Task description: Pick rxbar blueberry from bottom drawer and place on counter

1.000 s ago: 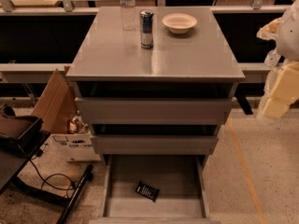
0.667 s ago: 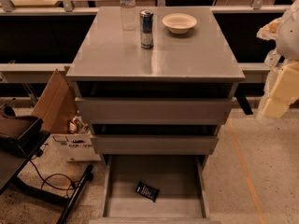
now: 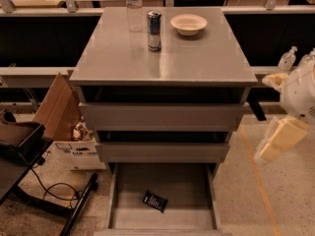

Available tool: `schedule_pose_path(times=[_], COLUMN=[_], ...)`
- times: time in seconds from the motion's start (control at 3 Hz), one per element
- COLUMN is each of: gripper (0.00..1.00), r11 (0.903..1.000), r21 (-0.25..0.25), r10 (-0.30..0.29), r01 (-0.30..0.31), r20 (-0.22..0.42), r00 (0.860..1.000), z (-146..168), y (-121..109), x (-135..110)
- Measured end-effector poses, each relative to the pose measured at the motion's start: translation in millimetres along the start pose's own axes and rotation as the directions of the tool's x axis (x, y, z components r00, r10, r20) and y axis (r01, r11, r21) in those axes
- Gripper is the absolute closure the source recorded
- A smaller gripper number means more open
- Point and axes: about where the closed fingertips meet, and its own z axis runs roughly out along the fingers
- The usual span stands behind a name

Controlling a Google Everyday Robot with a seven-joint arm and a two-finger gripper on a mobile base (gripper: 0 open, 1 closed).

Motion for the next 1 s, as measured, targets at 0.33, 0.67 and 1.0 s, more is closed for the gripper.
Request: schedule_pose_path(times=[0.33,0.67,1.0], gripper=[0.0,0.0,0.0], r11=[0.998,0.995,0.9909], r21=[-0.039,-0.023,0.016], r10=[0.053,0.1,0.129], r01=[-0.05,-0.098,-0.134], r20=[0.075,0.135,0.163], r00=[0.996,0.986,0.978], z=[72,134,167], y=[25,27,-4], x=[40,63,75])
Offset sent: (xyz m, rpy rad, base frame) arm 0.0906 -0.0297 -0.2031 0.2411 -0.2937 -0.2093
